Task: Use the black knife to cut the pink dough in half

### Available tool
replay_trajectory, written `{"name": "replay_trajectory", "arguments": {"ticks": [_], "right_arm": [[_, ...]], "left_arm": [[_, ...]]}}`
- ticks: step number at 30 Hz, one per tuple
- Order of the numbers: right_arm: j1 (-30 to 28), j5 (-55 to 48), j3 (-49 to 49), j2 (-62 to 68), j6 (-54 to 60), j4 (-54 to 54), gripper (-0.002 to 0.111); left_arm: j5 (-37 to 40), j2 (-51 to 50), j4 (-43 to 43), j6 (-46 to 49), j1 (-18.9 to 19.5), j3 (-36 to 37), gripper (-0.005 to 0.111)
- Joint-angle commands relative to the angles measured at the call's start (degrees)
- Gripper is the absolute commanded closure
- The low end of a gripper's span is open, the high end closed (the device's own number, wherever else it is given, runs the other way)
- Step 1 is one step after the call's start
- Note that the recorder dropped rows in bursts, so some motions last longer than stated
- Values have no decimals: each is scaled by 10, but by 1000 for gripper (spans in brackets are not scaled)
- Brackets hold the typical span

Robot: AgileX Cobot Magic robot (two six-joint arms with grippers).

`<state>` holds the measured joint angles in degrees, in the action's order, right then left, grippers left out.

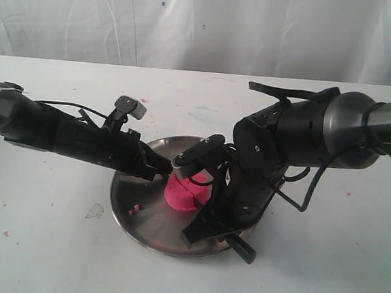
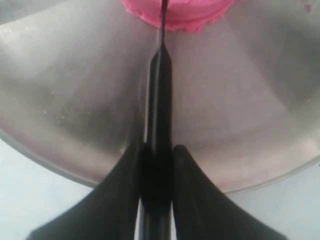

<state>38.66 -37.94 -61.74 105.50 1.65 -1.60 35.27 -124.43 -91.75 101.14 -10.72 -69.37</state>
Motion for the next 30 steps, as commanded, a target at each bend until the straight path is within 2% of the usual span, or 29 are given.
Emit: {"name": "replay_trajectory", "arguments": {"ticks": [1, 12, 30], "right_arm": [[-4, -1, -4, 1, -3, -1, 108], [-4, -11, -5, 1, -3, -11, 108], [-4, -113, -18, -8, 2, -11, 108]], "left_arm": [[14, -1, 22, 1, -4, 7, 107], [-26, 106, 56, -34, 3, 6, 107], [-27, 289, 228, -207, 3, 6, 107]]}}
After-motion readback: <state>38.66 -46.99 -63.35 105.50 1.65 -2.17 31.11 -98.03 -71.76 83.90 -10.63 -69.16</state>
